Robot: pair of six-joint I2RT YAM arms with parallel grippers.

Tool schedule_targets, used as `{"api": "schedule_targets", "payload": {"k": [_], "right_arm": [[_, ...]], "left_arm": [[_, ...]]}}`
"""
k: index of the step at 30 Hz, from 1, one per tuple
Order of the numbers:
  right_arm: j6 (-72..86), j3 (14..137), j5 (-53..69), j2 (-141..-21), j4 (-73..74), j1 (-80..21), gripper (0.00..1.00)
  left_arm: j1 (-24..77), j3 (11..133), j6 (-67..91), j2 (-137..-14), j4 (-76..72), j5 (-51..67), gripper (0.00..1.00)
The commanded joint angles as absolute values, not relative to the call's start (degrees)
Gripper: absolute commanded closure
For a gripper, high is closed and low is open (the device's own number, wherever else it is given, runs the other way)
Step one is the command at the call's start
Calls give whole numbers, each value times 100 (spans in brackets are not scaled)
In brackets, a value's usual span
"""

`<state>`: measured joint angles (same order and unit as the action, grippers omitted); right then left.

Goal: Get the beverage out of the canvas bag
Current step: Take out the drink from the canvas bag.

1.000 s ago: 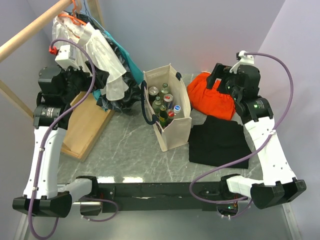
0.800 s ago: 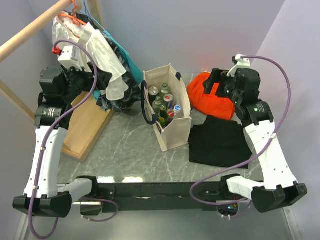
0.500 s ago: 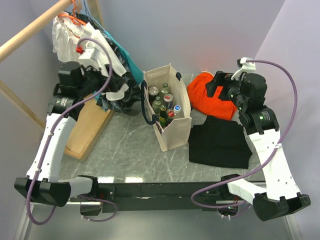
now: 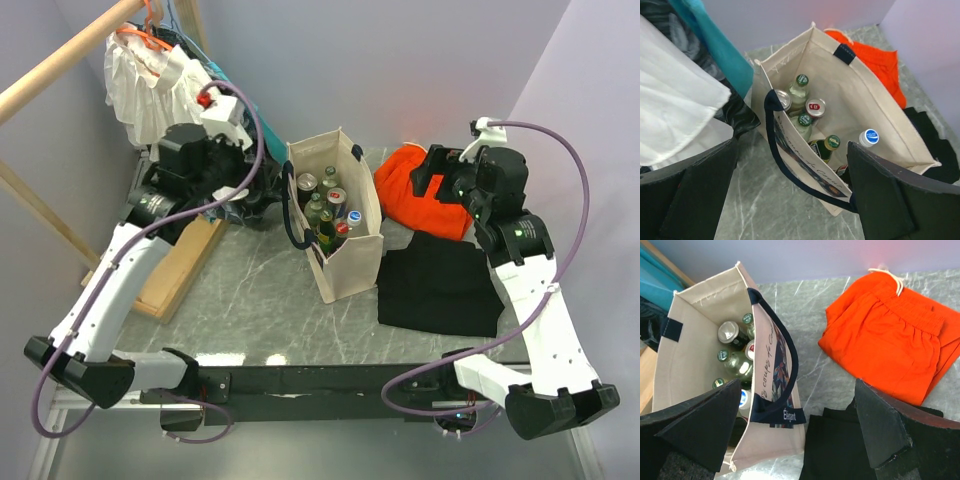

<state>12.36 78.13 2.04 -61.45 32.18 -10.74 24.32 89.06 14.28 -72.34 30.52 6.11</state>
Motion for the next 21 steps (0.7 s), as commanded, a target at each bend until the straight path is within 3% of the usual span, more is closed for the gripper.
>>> {"api": "schedule_targets", "payload": {"k": [1,7,11,21], "right_arm": [[1204,7787,290,-6248,3041,-1107,0],[1187,7717,308,-6346,2988,-1108,0],[1116,7690,369,-6433,2979,-1108,0],[888,7910,914,-6759,3304,-1221,0]], "left_arm": [[2925,9210,1143,-7444,3278,-280,4],[3620,9754,976,-7883,3682,-966,4],[3770,10449,844,-8366,4603,-352,4],[3946,10239,862,-8016,4324,922,4]]}}
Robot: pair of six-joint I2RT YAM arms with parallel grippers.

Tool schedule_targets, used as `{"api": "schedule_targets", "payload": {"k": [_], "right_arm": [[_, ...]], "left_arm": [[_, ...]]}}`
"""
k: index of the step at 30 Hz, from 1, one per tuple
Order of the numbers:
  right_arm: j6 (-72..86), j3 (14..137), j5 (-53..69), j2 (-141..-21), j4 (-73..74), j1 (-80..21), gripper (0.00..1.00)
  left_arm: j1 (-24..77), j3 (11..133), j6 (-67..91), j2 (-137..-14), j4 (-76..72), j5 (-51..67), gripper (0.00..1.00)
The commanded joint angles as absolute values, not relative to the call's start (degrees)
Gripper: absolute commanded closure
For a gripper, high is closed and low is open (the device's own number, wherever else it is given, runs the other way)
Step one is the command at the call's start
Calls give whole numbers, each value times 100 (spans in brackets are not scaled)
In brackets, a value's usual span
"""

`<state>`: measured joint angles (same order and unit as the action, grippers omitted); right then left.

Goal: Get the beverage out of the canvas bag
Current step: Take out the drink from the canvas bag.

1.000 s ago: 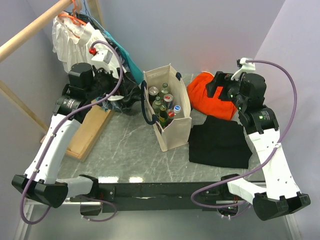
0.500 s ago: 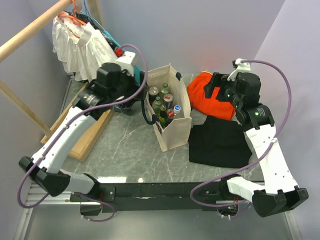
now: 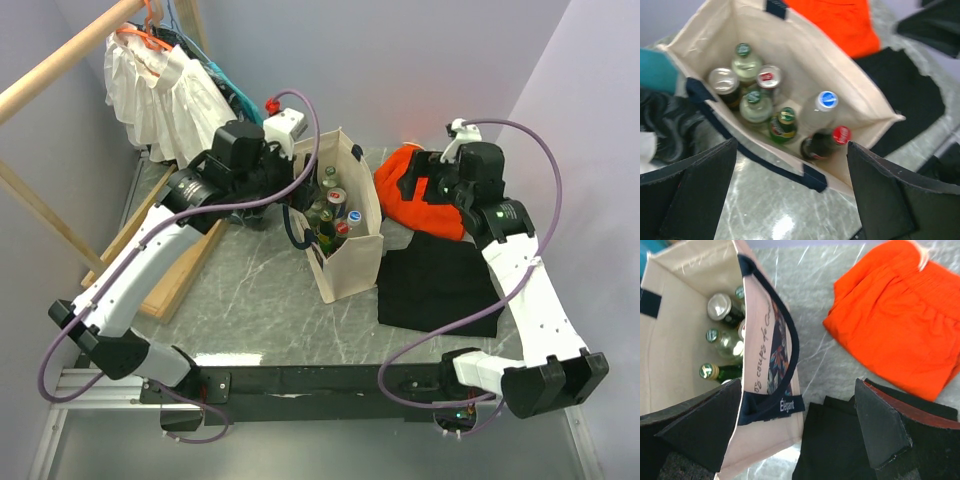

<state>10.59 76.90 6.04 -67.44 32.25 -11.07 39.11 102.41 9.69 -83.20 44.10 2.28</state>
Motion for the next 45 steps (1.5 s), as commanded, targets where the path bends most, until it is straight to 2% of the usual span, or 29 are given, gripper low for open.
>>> {"api": "schedule_targets", "payload": {"k": [1,12,23,37,45], "right_arm": [[835,7919,1018,-6741,3339,-1265,0],[650,7541,801,-6206,4174,-2030,0],[949,6759,387,-5941,3920,-2329,0],[897,6935,474,-6346,3946,-2539,0],[870,6750,449,-6039,4192,-2804,0]], "left_arm": [[3972,10152,835,-7998,4333,1158,4],[4262,9431,949,-7901,4008,1565,4],[4395,9316,1028,-8209,3639,1353,4],[4386,9316,1125,-8367,3489,1178,4],[4395,9246,1090,-8402,3498,1125,4]]}}
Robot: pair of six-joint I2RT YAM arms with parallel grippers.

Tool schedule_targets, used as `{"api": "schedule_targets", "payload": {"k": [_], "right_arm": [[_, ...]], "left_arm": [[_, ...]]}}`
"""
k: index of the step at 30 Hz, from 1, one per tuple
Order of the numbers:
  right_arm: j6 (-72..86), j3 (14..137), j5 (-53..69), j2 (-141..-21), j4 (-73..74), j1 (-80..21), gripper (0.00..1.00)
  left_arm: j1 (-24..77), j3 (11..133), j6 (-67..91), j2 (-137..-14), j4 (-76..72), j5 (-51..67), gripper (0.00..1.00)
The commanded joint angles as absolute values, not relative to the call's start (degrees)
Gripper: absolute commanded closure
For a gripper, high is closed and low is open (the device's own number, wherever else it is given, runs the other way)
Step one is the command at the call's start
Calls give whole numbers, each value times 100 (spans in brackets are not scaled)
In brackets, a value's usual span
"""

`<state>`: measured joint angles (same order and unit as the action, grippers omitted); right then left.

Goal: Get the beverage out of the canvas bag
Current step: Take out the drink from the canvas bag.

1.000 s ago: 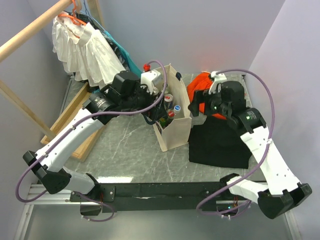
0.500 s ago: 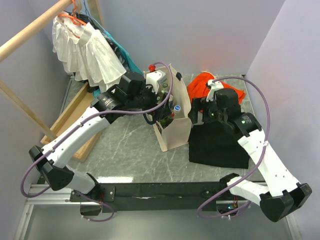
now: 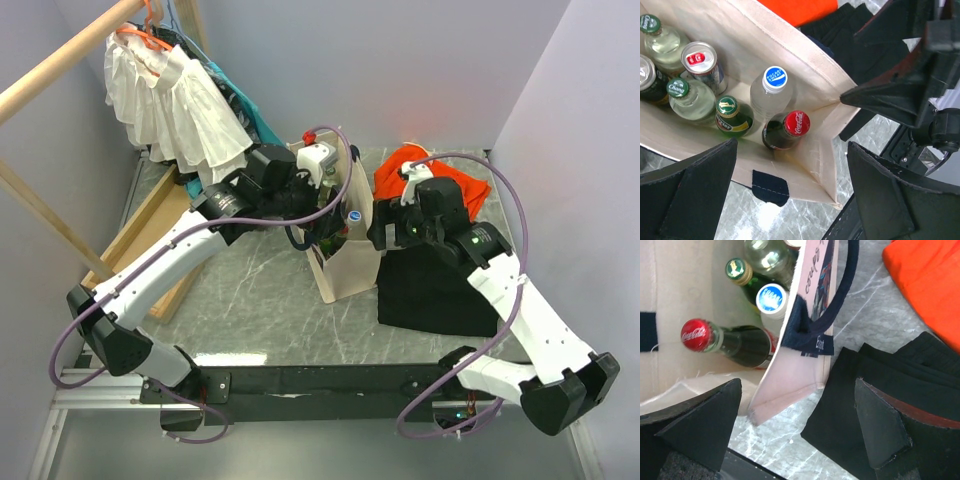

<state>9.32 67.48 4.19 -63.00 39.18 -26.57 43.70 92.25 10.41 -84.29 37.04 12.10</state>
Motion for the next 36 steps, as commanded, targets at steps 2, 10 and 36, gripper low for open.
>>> {"api": "schedule_targets", "payload": {"k": [2,10,36], "right_arm": [[870,6759,439,-5925,4315,-2804,0],[844,6689,220,-5739,4684,-2804,0],[1169,7137,9,-5633,3964,-2813,0]], "left_arm": [[4395,9237,1090,-8420,3489,1116,4],[4395,8956,1239,-8245,3129,1020,4],[4526,9167,1187,-8367,3260,685,4]]}}
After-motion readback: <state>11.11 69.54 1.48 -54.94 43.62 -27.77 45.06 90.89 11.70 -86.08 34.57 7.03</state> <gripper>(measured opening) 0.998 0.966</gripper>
